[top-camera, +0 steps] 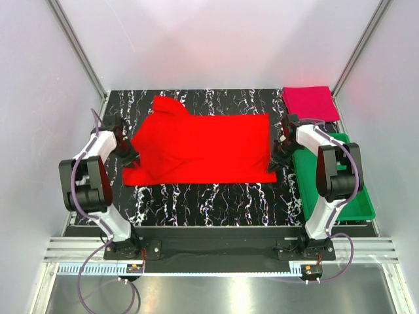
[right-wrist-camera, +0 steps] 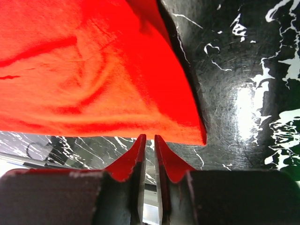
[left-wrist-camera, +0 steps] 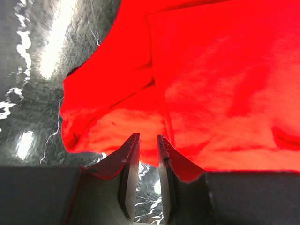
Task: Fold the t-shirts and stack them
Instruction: Fold the tshirt
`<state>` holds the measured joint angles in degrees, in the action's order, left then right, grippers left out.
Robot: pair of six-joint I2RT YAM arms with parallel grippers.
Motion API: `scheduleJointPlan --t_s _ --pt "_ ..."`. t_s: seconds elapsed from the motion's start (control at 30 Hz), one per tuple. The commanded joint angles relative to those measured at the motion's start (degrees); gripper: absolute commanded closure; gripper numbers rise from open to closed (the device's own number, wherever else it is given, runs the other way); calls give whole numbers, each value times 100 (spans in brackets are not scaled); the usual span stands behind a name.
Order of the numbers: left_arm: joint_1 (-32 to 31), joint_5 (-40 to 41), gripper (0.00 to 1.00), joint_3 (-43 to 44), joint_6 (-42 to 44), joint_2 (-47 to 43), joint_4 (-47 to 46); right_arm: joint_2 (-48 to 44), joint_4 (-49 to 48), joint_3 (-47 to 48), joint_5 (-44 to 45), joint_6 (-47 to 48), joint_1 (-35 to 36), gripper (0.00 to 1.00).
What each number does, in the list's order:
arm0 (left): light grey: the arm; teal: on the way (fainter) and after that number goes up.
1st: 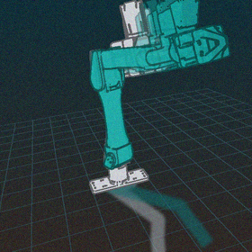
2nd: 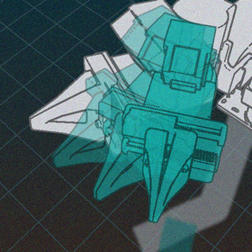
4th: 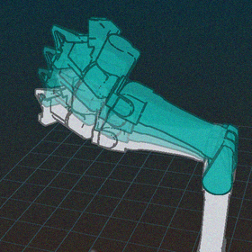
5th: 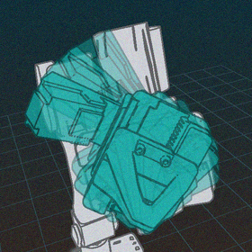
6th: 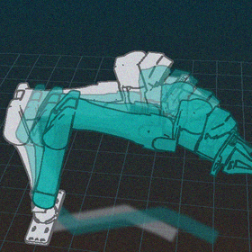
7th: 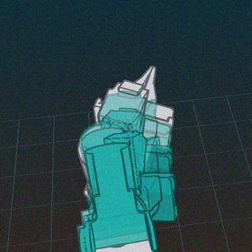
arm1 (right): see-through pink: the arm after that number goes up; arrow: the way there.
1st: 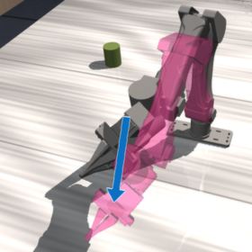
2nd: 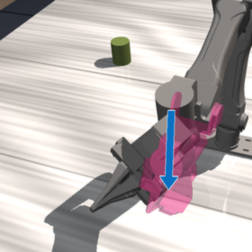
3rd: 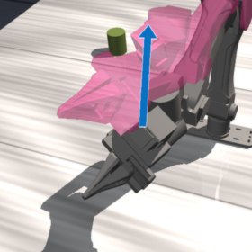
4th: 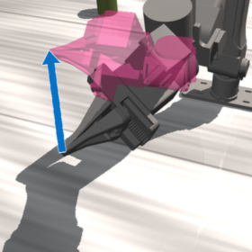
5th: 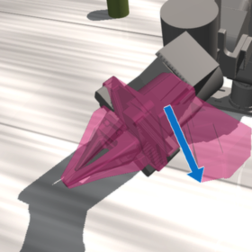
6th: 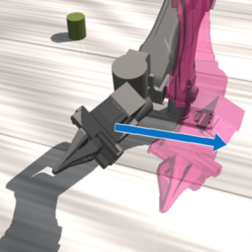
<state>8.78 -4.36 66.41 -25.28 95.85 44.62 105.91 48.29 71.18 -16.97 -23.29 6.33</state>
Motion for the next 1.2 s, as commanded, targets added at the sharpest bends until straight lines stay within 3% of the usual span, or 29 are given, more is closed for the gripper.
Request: scheduleJointPlan --t_s 0.0,0.13,0.37,0.63,0.9,1.17 --pt "63 -13 74 4 58 337 -76 -9 -30 -260 246 140 -9 82" --pt "264 84 75 -304 5 268 -111 -105 -136 -789 660 246 -9 90" --pt "291 190 76 -603 23 -206 -120 -704 -356 -1317 643 0 -9 93" --pt "274 -240 75 -340 146 -647 -129 -484 -153 -325 485 17 -17 92" --pt "265 -592 76 21 32 12 -375 588 4 1063 633 123 -9 85" --pt "274 -452 78 -66 -30 355 -410 1248 75 1487 932 149 -35 85"
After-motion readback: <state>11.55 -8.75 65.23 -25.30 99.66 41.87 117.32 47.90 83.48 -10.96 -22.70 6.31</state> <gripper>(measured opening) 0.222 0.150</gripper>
